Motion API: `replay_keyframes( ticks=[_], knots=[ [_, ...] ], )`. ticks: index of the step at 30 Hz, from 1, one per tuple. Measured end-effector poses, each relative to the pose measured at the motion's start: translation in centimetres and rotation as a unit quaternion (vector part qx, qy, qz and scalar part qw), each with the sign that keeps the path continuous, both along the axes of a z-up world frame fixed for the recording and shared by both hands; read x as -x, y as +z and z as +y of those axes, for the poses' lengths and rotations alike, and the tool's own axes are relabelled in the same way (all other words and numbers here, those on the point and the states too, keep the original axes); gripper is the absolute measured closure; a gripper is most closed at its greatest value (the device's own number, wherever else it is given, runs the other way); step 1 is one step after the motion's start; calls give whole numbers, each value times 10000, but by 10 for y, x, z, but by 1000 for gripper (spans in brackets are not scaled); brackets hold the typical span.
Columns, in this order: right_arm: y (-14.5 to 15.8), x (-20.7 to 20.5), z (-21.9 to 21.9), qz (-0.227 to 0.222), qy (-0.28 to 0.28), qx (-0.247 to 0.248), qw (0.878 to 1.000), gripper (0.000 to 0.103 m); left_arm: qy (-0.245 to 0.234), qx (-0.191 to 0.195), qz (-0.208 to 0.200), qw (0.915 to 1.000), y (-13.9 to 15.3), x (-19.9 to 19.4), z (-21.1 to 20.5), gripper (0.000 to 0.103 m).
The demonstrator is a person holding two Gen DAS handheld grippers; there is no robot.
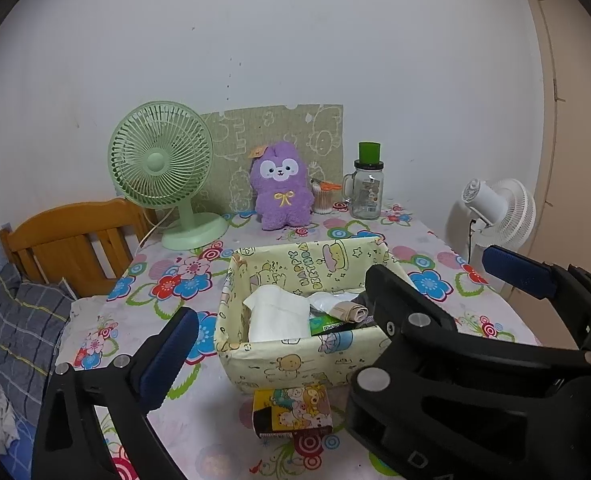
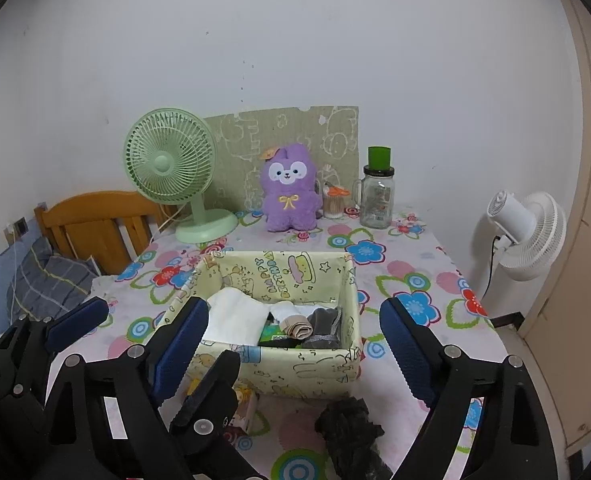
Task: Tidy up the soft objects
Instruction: 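Withdraw both open tools from the box toward the black bag and yellow pack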
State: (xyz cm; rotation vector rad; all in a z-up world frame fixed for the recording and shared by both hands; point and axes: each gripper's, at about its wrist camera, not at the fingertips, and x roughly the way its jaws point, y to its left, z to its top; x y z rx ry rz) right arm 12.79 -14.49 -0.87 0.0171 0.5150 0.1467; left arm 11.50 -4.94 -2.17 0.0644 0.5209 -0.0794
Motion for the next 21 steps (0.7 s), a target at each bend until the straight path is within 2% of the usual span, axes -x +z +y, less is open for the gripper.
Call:
replay_keyframes(
  ticks=[8,21],
  knots=[
    [0,13,-2,-103,-10,24,9999,7,26,29,-13,10000,-1,11,0,0],
    [-2,34,0,-183,75,129,9997,6,162,129,-3,9998,-9,25,6,0]
  ],
)
